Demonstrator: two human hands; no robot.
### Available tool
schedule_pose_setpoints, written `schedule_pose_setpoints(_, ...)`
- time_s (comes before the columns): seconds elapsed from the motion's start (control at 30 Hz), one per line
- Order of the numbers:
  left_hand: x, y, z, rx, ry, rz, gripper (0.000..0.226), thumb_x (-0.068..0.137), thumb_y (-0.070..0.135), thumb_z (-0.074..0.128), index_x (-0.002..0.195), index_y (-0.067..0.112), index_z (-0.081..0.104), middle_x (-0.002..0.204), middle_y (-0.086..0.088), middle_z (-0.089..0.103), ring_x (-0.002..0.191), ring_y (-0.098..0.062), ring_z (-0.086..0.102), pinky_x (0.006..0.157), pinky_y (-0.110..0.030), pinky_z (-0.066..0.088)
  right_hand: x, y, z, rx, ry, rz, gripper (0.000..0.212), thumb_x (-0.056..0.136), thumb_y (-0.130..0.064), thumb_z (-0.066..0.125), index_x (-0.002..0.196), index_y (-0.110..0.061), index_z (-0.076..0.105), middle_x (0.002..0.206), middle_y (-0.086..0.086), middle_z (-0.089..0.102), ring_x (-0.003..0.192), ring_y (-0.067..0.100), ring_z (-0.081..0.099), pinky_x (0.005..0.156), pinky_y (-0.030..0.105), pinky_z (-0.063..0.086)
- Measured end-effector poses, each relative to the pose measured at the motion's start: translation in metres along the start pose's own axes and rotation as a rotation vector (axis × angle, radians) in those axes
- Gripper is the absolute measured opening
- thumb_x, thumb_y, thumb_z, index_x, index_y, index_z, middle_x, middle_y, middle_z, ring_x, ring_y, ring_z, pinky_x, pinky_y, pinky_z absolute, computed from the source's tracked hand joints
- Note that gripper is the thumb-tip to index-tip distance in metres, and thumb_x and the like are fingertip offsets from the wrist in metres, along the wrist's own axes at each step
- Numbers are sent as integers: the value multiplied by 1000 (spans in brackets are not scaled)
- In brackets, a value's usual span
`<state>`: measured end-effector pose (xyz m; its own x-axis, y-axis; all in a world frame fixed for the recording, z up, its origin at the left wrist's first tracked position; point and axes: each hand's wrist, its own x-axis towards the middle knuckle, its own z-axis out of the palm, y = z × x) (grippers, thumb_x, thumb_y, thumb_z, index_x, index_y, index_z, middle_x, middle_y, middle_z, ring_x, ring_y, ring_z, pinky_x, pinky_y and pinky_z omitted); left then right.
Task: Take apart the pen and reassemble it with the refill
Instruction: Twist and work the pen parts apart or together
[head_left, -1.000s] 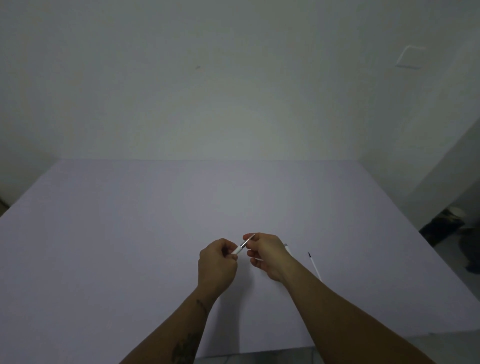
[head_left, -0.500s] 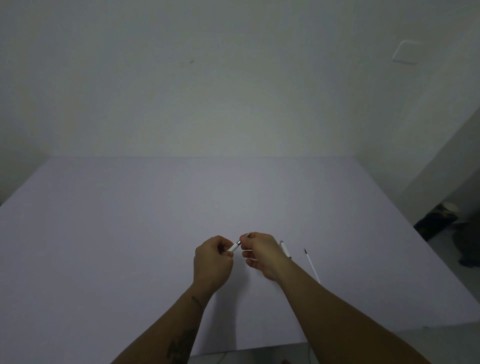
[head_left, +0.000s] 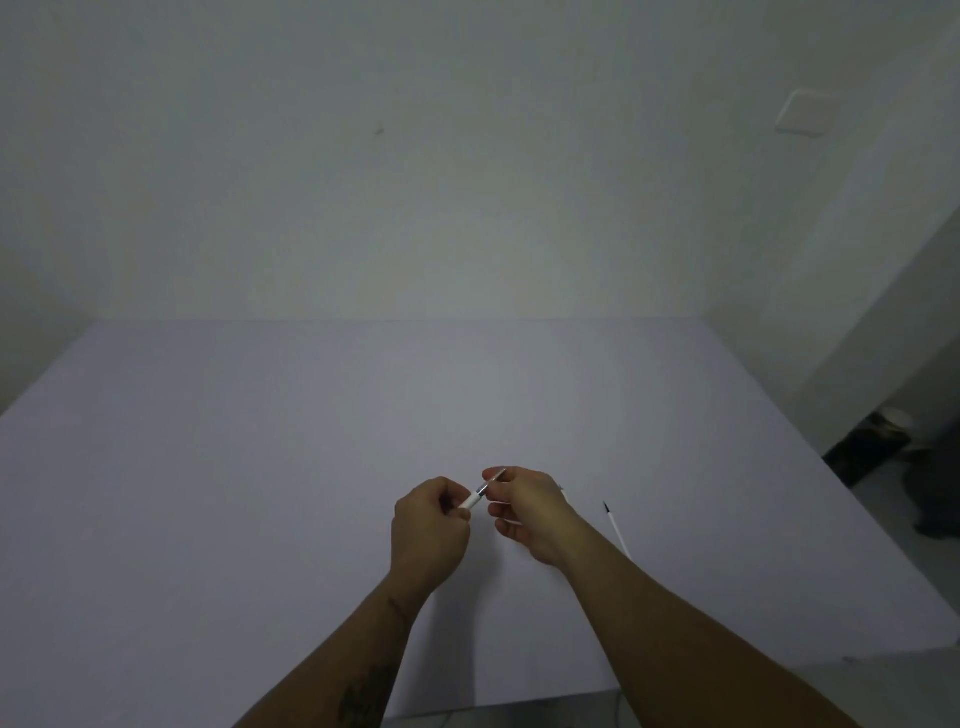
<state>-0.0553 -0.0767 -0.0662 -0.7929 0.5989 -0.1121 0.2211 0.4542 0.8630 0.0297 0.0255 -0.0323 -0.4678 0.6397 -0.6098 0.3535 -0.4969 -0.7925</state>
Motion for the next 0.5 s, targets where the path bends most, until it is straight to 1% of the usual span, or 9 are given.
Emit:
schedule_pose_setpoints(0.1, 0, 1, 2, -2, -2, -2, 18, 83, -1, 65, 83, 17, 70, 80, -3, 68, 75, -18, 64, 71, -30, 56, -1, -1, -2, -2, -12, 12, 14, 94, -9, 58, 97, -12, 71, 91, 8, 64, 82, 19, 60, 67, 29, 53)
schedule_pose_setpoints(0.17, 0, 2, 3, 0, -10, -1, 18, 82, 0, 65, 84, 17, 71, 79, -2, 69, 75, -18, 64, 72, -33, 58, 0, -2, -3, -28, -5, 4, 17, 95, -7, 56, 93, -13, 71, 91, 8, 64, 81, 19, 59, 66, 28, 53)
schedule_pose_setpoints(0.23, 0, 3, 4, -1, -24, -5, 18, 82, 1, 65, 84, 18, 71, 79, -1, 69, 74, -18, 65, 72, -33, 59, 1, -3, -5, -29, 0, 3, 22, 95, -3, 54, 93, -14, 72, 91, 9, 64, 80, 19, 60, 64, 28, 53)
schedule_pose_setpoints(0.3, 0, 5, 6, -1, -25, -4, 19, 82, 1, 66, 83, 19, 71, 77, 0, 68, 74, -17, 65, 71, -34, 59, 2, -4, -8, -1, -14, 12, 22, 95, -3, 53, 97, -13, 73, 92, 9, 65, 81, 20, 60, 64, 28, 53)
schedule_pose_setpoints(0.37, 0, 7, 7, -7, -21, 3, 19, 82, 1, 65, 83, 19, 71, 77, 1, 68, 73, -16, 65, 71, -34, 58, 2, -4, -11, 24, -35, 26, 19, 94, -5, 56, 100, -13, 72, 95, 10, 65, 83, 21, 60, 67, 30, 53)
schedule_pose_setpoints(0.43, 0, 9, 8, -13, -24, 6, 19, 82, 0, 65, 83, 19, 71, 78, 0, 69, 73, -17, 65, 70, -34, 58, 2, -4, -13, 14, -35, 41, 10, 92, -10, 61, 95, -12, 71, 93, 9, 65, 83, 22, 60, 67, 30, 53)
schedule_pose_setpoints(0.5, 0, 11, 10, -11, -27, 8, 20, 81, 0, 65, 83, 19, 71, 78, 0, 69, 74, -17, 65, 70, -34, 58, 3, -5, -15, -17, -11, 31, 8, 92, -13, 63, 91, -11, 70, 89, 8, 64, 80, 20, 60, 65, 29, 53)
